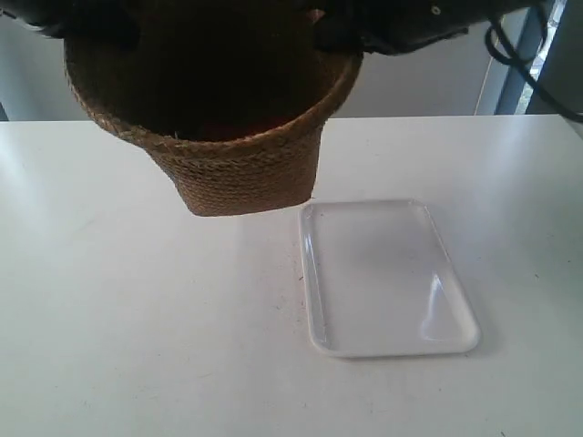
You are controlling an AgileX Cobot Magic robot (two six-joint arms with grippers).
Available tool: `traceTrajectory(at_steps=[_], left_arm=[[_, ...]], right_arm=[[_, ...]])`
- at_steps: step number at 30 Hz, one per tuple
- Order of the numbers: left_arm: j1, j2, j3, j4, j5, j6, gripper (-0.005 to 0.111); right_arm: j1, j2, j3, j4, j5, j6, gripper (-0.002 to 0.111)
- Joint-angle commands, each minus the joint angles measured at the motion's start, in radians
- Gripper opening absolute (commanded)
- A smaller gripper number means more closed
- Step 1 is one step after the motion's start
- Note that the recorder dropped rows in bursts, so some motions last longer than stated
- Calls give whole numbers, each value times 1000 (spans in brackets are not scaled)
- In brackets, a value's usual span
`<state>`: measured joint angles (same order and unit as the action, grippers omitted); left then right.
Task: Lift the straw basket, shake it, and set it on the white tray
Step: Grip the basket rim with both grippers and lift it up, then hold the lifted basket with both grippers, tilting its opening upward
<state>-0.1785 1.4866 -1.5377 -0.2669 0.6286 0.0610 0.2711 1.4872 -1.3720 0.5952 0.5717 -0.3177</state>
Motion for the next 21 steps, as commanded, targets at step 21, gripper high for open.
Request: traceTrajectory(at_steps=[21], left_arm=[[-288,-626,838,-13,-594,23,0]], right_arm=[[208,-528,717,24,-309,-26,0]])
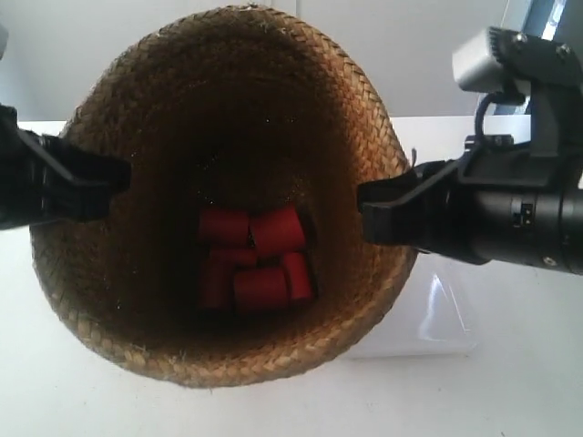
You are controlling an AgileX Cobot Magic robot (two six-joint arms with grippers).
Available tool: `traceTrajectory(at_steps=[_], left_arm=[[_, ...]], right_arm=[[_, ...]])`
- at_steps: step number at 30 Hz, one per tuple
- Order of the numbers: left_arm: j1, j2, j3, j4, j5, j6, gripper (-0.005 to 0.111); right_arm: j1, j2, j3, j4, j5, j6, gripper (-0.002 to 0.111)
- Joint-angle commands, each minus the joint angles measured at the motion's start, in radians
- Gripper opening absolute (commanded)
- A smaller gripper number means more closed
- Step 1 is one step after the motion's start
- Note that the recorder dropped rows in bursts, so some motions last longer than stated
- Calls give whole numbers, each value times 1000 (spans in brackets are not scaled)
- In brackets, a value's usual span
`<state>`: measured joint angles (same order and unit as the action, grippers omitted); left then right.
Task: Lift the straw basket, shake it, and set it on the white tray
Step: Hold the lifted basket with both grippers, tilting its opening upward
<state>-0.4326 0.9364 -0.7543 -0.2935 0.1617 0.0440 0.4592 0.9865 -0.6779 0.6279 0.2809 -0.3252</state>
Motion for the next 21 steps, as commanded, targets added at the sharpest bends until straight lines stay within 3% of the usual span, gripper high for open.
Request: traceTrajectory(at_steps=[1,9,14,18,21], left_arm=[[-34,-83,63,16,-142,44,0],[-32,-86,68,37,-175,49,0],[-32,-86,68,33,-209,34,0],[-41,-133,57,19,-132,-15,0],[-47,-168,57,33,-106,-11,0]], right_arm=[[20,-28,23,-1,-27,-19,0],[20,-26,23,0,-180,31,0],[20,-22,23,-7,-125,-14,0],[32,-74,10,33,-19,-9,0],[49,-134,19,51,-38,-11,0]])
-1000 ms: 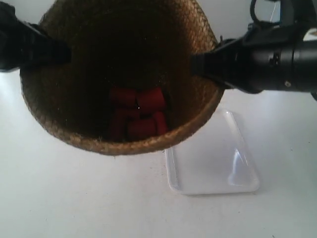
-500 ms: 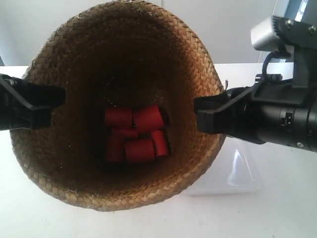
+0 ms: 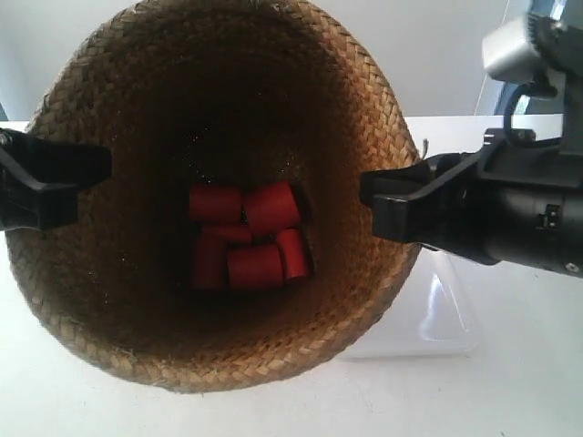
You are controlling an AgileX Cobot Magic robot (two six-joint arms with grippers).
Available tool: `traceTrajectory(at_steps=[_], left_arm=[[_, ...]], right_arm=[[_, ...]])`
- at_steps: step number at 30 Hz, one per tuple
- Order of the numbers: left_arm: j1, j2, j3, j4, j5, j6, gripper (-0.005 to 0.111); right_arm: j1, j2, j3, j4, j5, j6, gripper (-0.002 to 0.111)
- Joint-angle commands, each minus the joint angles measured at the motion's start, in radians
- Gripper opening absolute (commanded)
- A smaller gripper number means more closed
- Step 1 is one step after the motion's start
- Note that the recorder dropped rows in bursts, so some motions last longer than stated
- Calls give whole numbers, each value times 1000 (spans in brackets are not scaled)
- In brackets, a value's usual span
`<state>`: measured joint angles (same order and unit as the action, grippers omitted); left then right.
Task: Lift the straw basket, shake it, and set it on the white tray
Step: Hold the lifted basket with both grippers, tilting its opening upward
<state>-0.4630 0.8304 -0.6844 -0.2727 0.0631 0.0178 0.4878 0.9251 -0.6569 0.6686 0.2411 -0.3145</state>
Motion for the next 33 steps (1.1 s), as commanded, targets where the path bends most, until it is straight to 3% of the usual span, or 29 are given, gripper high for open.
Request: traceTrajectory(at_steps=[1,6,10,12,14,17,19,22,25,27,28,30,33], left_arm=[[-17,-55,-9,28,-16,21,0],[31,101,21,35,-158,18,0],[-18,12,-62,51,-21,2,0],[-48,-61,-74,101,1,45,0],[-49,-84,-42,114,-51,64,0],[2,22,46,78,-187,62,0],[23,37,-2,-27,-63,48,0],[2,-59,-110,2,103,102,0],[6,-82,-76,103,-2,154,0],[20,-20,-11,46,-153,84,0],[20,26,-1,18,-160,26,0],[3,34,-47,30,-44,-12,0],[-38,-72,-139,121,111,88,0]], right_arm=[[21,-75,3,-3,-31,-33,0],[7,63,62,-38,-287,-49,0],[52,7,-36,-30,-46,-23,0],[91,-68,-53,-39,-34,-23,0],[100,-80,-9,-85,-149,-25,0],[67,60,88,-89,-357,-21,0],[56,107,49,-41,-241,33,0],[110,4,-46,-40,-38,31,0],[158,-43,-8,-86,-268,-16,0],[141,28,58,-56,-414,7,0],[137,78,77,-41,-432,5,0],[134,110,42,13,-348,67,0],[172,4,-53,-17,-229,53,0]])
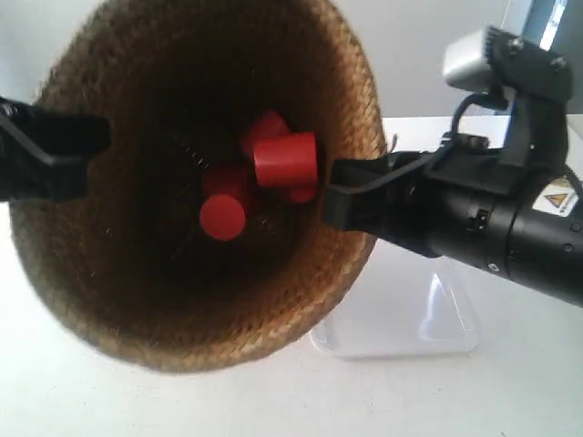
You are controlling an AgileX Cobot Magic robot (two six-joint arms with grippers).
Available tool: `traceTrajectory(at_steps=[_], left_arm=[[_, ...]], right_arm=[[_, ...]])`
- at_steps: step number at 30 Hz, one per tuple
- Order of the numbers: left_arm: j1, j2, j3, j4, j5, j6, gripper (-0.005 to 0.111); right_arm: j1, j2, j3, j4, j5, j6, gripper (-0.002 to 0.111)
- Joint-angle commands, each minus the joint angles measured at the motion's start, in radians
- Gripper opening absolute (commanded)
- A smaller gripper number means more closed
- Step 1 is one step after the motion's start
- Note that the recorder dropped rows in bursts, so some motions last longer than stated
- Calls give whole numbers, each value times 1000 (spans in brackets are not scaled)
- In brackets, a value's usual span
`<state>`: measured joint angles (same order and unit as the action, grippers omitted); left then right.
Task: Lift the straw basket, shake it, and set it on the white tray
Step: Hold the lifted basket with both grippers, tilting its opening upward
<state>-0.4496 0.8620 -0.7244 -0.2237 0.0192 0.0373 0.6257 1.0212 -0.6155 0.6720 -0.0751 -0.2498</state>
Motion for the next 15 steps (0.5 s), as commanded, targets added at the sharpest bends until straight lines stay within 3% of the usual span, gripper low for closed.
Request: traceTrajectory(at_steps=[1,6,8,11,15], left_arm=[[-55,-134,-109,94,151,92,0],[-29,-71,-20,124,36,83,0],[-29,-35,-17,124,101,70,0],[-43,-100,-86,80,204,18,0],[-43,-163,-73,85,119,15,0]], right_arm=[[51,-131,-109,-47,75,-54,0],[32,-85,-28,-35,-125,-208,0],[13,-34,-18,-15,-99,-239,0],[22,-117,-83,19,75,-232,0],[40,-179,-68,-18,43,-270,0]])
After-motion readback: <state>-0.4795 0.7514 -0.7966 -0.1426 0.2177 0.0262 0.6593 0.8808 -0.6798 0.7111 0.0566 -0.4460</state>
